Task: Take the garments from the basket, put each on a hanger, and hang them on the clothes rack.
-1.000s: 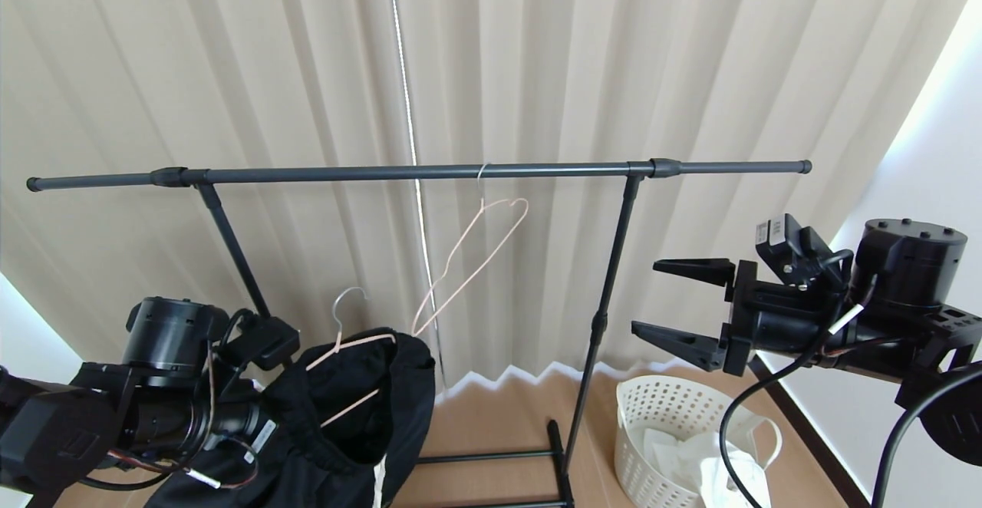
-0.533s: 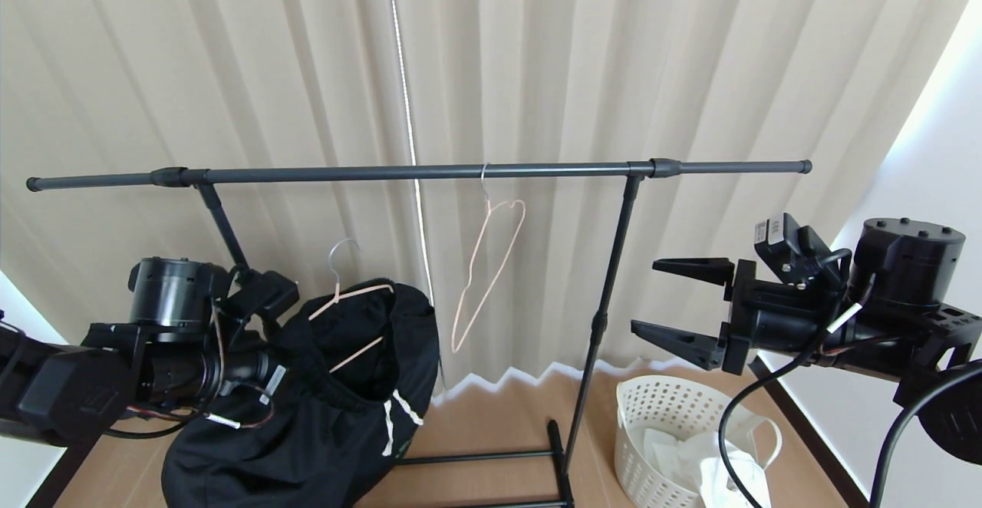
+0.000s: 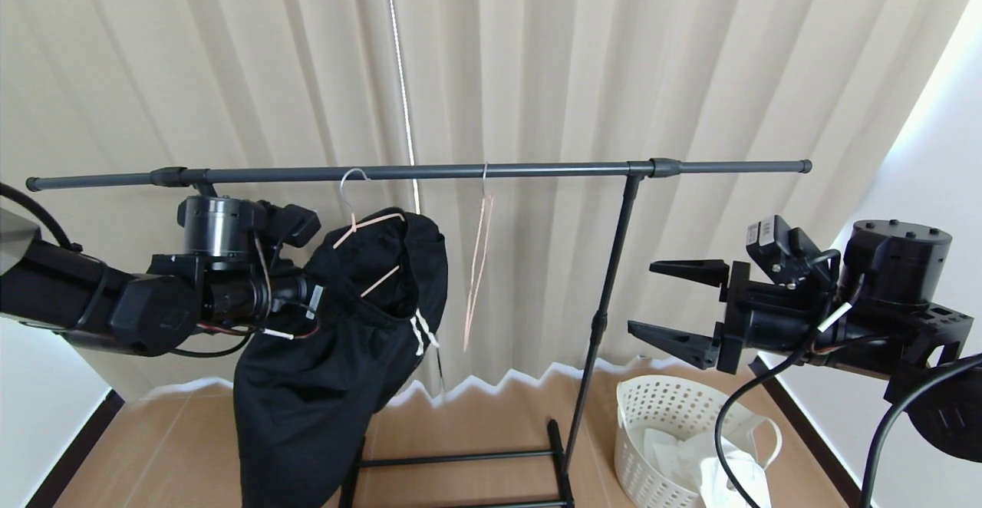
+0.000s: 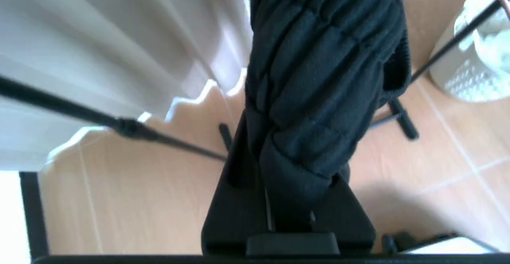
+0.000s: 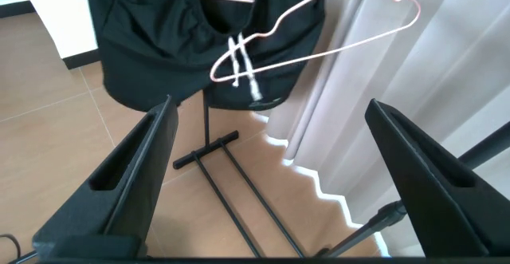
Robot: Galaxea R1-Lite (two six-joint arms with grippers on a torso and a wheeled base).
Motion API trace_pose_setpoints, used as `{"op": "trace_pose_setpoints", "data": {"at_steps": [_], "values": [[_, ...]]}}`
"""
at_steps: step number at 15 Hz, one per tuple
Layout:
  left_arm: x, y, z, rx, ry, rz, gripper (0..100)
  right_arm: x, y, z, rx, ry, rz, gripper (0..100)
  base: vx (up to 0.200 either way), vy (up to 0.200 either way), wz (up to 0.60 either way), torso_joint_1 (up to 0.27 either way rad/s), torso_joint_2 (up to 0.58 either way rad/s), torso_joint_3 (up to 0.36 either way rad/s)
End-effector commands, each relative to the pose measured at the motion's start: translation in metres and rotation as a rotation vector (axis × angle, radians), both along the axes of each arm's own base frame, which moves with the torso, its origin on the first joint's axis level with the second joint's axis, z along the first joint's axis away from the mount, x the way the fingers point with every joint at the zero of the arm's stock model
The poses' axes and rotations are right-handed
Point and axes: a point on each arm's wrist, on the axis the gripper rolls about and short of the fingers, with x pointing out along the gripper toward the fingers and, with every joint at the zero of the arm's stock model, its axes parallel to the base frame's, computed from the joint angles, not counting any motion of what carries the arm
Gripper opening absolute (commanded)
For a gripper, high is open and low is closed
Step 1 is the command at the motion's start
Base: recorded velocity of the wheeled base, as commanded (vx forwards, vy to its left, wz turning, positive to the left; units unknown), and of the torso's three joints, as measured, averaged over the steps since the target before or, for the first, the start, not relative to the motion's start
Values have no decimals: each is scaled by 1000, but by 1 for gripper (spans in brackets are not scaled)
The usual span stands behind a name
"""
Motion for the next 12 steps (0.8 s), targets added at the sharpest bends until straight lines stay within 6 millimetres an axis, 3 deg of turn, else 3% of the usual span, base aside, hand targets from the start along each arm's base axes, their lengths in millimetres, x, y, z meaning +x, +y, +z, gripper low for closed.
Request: {"op": "trace_pose_setpoints", "data": {"at_steps": [1, 6, 12], "values": [[22, -8, -5, -23, -11, 0, 0, 3, 1, -4, -2, 10, 1, 100, 0, 0, 0, 0, 0, 0], [52, -20, -8, -70, -45, 3, 0, 3, 1, -4, -3, 13, 1, 100, 0, 0, 0, 0, 0, 0], [70, -29, -23, -91, -31, 3, 0, 2, 1, -3, -2, 7, 1, 100, 0, 0, 0, 0, 0, 0]]}}
